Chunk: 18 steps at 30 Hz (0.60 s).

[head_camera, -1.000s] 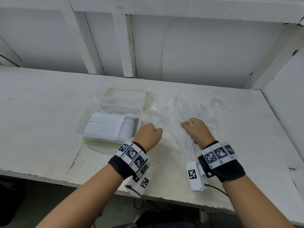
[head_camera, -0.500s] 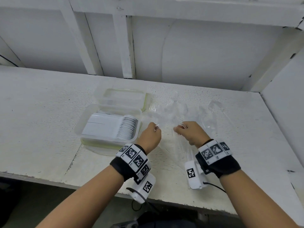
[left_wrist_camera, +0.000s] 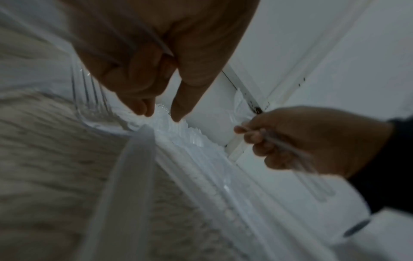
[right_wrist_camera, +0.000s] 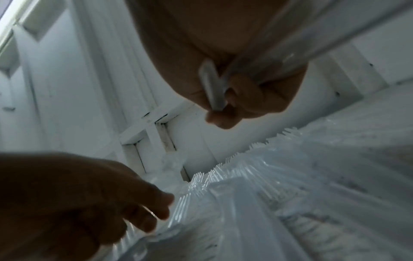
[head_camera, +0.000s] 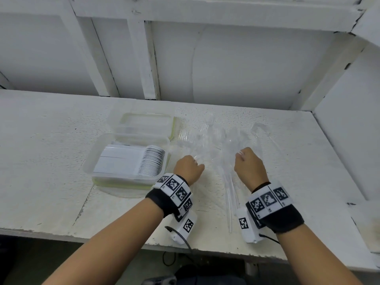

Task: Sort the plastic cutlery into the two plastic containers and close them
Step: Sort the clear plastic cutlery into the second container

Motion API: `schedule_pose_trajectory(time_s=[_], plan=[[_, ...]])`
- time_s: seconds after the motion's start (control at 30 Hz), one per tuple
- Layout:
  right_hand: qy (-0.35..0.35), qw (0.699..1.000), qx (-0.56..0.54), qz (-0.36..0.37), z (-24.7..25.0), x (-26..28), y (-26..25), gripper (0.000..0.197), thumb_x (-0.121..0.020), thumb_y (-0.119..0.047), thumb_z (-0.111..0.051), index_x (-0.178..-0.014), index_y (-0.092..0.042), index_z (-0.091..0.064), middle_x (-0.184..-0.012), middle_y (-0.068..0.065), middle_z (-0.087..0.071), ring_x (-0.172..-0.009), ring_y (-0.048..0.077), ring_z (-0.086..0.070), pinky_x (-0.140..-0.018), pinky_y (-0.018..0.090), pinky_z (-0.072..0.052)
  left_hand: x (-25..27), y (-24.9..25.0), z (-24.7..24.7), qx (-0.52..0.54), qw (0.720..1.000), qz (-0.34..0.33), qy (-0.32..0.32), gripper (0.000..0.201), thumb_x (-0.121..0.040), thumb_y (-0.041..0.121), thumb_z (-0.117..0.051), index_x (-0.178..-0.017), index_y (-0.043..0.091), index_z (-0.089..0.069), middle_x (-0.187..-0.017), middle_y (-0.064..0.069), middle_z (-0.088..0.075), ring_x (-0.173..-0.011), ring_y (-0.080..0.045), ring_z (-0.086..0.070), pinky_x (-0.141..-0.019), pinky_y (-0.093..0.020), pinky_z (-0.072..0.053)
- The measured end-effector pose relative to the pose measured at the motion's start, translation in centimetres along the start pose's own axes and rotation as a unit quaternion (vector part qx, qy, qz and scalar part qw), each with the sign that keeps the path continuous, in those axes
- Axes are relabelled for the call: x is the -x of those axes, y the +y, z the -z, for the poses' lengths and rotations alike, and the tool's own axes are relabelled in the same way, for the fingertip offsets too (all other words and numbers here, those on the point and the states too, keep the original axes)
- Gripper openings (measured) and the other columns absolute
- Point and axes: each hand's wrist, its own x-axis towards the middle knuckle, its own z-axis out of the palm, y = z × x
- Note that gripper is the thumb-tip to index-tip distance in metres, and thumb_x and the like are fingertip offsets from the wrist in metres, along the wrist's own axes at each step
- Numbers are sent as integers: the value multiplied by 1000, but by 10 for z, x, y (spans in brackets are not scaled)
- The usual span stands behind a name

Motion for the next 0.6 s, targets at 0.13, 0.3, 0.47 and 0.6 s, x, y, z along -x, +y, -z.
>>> schedule_pose_trajectory(time_s=[0.13, 0.3, 0.47, 0.6], plan=[[-22, 994, -102, -38, 0, 4, -2, 15, -99, -20, -35, -100, -10, -46, -75, 0, -50, -68, 16, -50, -60, 27, -41, 3, 6, -4, -124, 991, -3, -49, 15, -91, 19, -53, -86, 8, -44, -90, -8, -53, -83, -23, -52, -65, -26, -39], [-90, 959, -254, -92, 3, 12, -14, 11, -98, -15, -36, -102, -14, -46, -73, 3, -48, -49, 11, -40, -38, 19, -32, 4, 6, 3, -113, 993, -11, -45, 22, -88, 6, -47, -68, 10, -39, -70, -2, -44, -66, -17, -44, -53, -21, -33], [-100, 945, -301, -86, 8, 21, -29, 13, -96, -26, -43, -92, -17, -51, -61, 0, -38, -43, 8, -25, -38, 16, -19, 18, 8, 16, 125, 989, -68, -22, 20, -84, 7, -53, -66, 10, -47, -61, -4, -41, -47, -11, -34, -45, -20, -27], [-88, 957, -273, -42, 4, 27, -39, 23, -88, -41, -57, -86, -18, -52, -67, 0, -43, -45, 8, -30, -36, 18, -24, 37, 9, 29, 320, 943, -48, -77, 3, -86, 9, -60, -88, 11, -62, -76, -3, -63, -36, -4, -28, -36, -15, -23]])
